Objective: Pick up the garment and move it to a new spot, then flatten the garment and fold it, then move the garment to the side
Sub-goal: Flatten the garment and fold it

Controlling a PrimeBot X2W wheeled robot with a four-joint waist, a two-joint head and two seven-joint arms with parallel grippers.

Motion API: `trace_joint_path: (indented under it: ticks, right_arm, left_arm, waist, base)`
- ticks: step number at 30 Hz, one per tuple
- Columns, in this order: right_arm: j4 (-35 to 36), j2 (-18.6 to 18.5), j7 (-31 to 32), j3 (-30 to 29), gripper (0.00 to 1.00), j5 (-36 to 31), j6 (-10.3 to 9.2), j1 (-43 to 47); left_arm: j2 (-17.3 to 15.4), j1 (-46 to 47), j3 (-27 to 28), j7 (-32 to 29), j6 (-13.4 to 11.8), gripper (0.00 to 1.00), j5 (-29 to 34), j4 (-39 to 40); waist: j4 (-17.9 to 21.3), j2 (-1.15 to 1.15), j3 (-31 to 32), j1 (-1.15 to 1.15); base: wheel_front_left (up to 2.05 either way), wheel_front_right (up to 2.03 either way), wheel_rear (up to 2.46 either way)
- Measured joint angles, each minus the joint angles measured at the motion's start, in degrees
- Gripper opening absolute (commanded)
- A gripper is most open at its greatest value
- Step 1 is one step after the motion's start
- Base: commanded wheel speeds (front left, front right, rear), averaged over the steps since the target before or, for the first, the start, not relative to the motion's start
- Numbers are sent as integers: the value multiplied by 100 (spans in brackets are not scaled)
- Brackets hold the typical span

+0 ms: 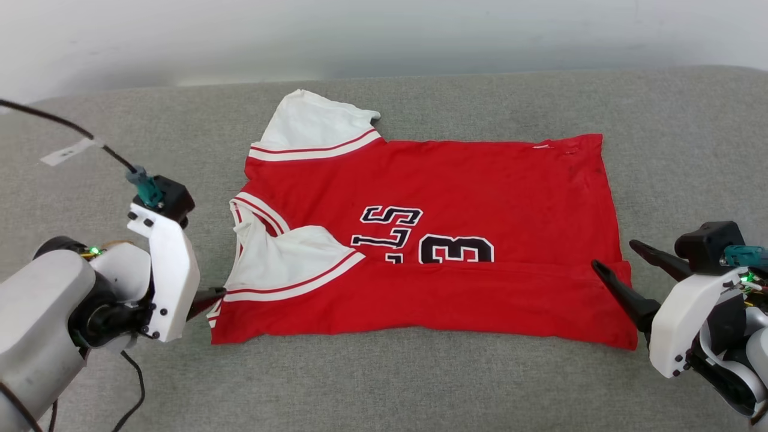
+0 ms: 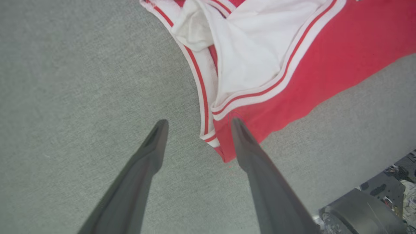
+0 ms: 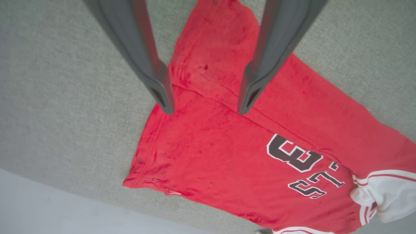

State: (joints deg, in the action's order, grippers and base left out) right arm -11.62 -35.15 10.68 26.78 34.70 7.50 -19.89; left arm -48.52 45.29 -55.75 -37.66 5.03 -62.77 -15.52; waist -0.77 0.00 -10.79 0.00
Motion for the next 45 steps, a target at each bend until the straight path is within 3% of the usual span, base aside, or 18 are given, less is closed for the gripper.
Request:
trace_joint_path:
  ticks: [7, 17, 18, 19, 20, 27, 36, 41, 45]
  right_arm:
    - [41, 9, 215, 163, 100, 55, 0, -33]
    - [-82, 69, 256, 382, 100, 141, 0, -277]
    - [-97, 66, 256, 391, 100, 159, 0, -307]
    - [-104, 54, 256, 400, 100, 162, 0, -350]
    - [-101, 18, 256, 404, 100, 162, 0, -389]
    - [167, -513, 810, 619, 100, 266, 0, -851]
    - [356, -1314, 3150, 1174, 100, 1136, 1, -1440]
    - [134, -1248, 3729, 1300, 100, 1494, 0, -1454]
    - [-254, -823, 3749, 1333, 100, 1671, 0, -1417]
  left_arm:
    - [66, 14, -164, -730, -174, 100, -314, 24]
    - [331, -34, -593, -945, -122, 100, 29, -522]
    - [345, -34, -598, -926, -98, 89, 23, -568]
    - [366, -34, -592, -899, -80, 26, -2, -610]
    - [377, -36, -589, -872, -51, 0, -20, -650]
    - [369, -112, -602, -647, 110, 0, -102, -678]
    - [231, -78, -610, -457, 197, 0, -93, -201]
    - [222, -4, -619, -398, 203, 0, -36, -77]
    - [222, 72, -647, -348, 212, 0, 5, -43]
  waist:
    - [113, 0, -119, 0]
    - [313, 0, -292, 0]
    - [325, 0, -292, 0]
    - [331, 0, -285, 0]
    - [333, 0, -271, 0]
    - [296, 0, -71, 0]
    - [152, 0, 12, 0]
    - [64, 0, -130, 0]
    - [6, 0, -277, 0]
  base:
    - [0, 0, 0]
    - [0, 0, 0]
    - [0, 0, 0]
    - [0, 0, 0]
    - [0, 0, 0]
    - [0, 0, 0]
    - [0, 0, 0]
    - [0, 0, 0]
    - [0, 0, 0]
